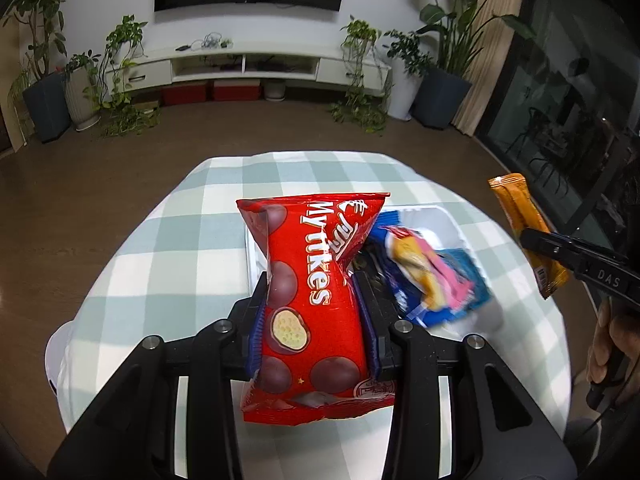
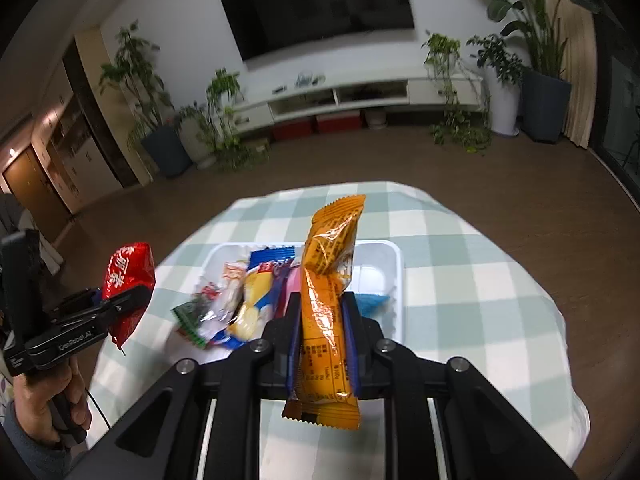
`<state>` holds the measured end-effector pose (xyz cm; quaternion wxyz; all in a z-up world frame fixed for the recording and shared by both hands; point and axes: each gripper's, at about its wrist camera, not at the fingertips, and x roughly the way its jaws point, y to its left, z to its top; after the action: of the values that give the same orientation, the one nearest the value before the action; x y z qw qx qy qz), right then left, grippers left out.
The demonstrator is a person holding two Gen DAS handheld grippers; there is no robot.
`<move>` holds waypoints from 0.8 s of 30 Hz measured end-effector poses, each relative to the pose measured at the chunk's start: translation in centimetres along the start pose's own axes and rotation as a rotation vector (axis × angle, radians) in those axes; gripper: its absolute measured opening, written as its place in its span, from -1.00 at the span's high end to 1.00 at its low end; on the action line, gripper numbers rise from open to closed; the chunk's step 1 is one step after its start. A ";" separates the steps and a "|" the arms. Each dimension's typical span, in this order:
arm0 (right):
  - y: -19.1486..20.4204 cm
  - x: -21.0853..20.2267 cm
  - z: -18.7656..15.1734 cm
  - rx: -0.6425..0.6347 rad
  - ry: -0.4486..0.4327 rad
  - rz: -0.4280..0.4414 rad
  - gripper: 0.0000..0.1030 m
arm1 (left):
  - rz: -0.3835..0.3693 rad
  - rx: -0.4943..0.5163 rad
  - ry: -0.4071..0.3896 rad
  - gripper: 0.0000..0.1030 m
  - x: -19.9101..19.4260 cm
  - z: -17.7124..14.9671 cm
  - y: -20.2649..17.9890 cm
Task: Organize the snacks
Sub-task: 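Carry the red packet and orange packet over the white tray and lower them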
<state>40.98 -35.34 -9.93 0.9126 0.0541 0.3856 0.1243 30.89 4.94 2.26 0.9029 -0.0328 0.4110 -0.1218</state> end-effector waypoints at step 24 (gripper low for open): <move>-0.1 9.0 -1.3 -0.014 0.136 -0.014 0.61 | 0.002 0.019 0.112 0.27 11.4 -0.1 -0.4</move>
<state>46.11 -32.98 -17.12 0.8856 0.0362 0.4462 0.1241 37.98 1.77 -6.13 0.8788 -0.0171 0.4598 -0.1262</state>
